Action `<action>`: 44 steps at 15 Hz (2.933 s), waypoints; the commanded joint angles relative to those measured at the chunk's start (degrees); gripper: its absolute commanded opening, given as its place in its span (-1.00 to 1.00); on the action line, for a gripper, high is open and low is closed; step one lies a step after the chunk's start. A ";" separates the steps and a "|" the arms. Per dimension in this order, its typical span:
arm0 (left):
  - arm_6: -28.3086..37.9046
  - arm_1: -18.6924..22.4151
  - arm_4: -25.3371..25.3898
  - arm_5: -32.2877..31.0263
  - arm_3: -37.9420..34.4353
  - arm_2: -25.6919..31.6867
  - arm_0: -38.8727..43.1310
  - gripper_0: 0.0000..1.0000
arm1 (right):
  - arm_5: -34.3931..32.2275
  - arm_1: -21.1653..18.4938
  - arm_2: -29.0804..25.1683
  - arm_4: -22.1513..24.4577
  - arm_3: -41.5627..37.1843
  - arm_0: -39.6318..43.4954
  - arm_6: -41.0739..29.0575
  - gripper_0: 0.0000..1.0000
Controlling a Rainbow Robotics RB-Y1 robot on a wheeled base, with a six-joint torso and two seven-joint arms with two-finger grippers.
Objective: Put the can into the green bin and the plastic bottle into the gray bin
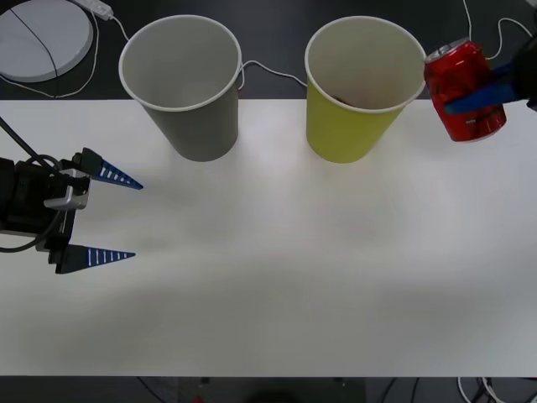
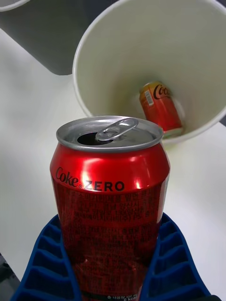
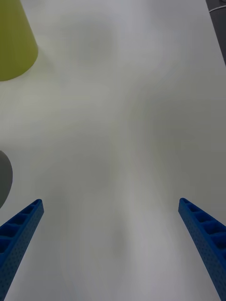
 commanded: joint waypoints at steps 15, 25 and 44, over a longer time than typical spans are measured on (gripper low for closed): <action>0.00 0.00 0.00 0.00 0.00 0.00 0.00 1.00 | 0.02 16.26 24.85 19.22 29.15 -34.15 1.84 -1.00; 0.00 0.00 0.00 0.00 0.00 0.00 0.00 1.00 | 0.02 15.03 24.85 19.31 28.97 -34.15 9.04 1.00; 0.00 0.00 0.00 0.00 0.00 0.00 0.00 1.00 | 0.02 4.13 -4.42 -6.80 7.26 2.32 33.30 1.00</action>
